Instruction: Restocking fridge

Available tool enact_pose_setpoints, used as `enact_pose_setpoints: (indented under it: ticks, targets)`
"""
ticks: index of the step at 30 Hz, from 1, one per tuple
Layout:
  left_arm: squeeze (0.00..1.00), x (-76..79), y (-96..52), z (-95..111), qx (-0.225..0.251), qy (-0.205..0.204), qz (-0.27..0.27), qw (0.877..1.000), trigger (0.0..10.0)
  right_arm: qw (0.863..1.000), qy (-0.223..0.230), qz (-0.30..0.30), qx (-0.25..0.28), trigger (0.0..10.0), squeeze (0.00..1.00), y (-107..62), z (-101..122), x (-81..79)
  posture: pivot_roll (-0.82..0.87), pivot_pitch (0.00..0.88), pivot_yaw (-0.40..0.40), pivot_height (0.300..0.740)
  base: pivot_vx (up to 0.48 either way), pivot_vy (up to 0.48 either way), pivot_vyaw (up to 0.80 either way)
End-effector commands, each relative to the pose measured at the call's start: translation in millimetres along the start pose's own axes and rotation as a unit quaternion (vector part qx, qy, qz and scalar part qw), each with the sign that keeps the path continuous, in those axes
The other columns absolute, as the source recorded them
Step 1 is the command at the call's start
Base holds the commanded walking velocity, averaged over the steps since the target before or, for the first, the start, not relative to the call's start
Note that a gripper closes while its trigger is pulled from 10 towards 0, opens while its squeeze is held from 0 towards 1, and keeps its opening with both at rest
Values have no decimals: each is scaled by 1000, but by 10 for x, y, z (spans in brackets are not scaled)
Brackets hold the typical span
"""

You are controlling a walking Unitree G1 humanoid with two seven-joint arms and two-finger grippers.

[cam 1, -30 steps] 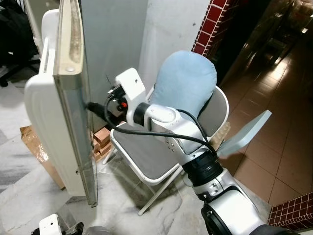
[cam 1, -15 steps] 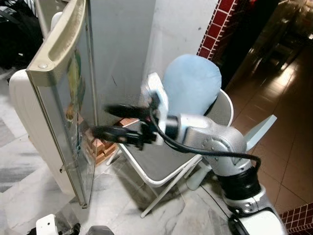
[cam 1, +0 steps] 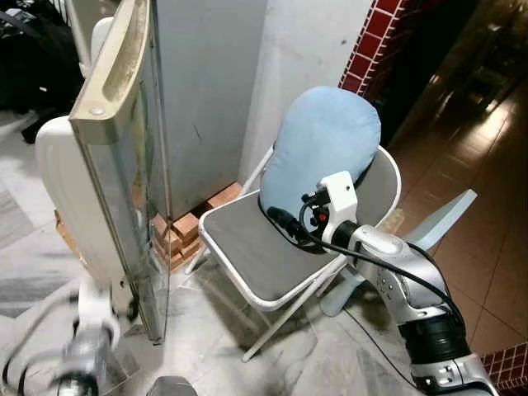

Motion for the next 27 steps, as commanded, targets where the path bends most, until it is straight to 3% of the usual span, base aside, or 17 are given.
enact_pose_setpoints:
  ticks: [1,3,4,8,13,14,16,24,27]
  targets:
    - [0,-222,44,661,82,18,52,995,10000,1000,-9,-3,11,10000,0,-21,34,-23,39,0,-107,740,0,0,0]
    - [0,-427,12,993,121,10,98,988,10000,1000,-9,-11,10,10000,0,-40,2,-8,35,0,-94,740,0,0,0]
    - [0,-427,12,993,121,10,98,988,10000,1000,-9,-11,10,10000,0,-40,2,-8,35,0,-94,740,0,0,0]
    - [0,-861,-123,1301,166,-8,194,967,10000,1000,-3,-27,3,10000,0,-59,-84,29,37,0,-84,740,0,0,0]
    - [0,-1031,-192,1249,180,-22,231,956,10000,1000,0,-28,-1,10000,0,-48,-137,27,51,0,-85,740,0,0,0]
    - [0,-1031,-192,1249,180,-22,231,956,10000,1000,0,-28,-1,10000,0,-48,-137,27,51,0,-85,740,0,0,0]
    - [0,-1049,-195,983,169,-73,231,955,10000,1000,-1,-18,-15,10000,0,-21,-203,23,92,0,-103,740,0,0,0]
    - [0,-826,-250,620,189,-75,222,953,10000,998,-13,40,-36,10000,0,15,-298,-57,136,0,-117,740,0,0,0]
    - [0,-662,-372,275,183,-73,222,955,10000,994,-26,85,-59,10000,0,-14,-382,-99,160,0,-117,740,0,0,0]
Point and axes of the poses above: a point about 5 cm out from each wrist's last joint towards the gripper, its own y axis pointing out of the wrist towards the gripper, its own z axis along the axis of the wrist's last joint, x = y × z, the point moved 3 cm from there along y, pointing out of the wrist towards the gripper, and after that the axes turned 6 degrees about y, right-handed, at the moved point
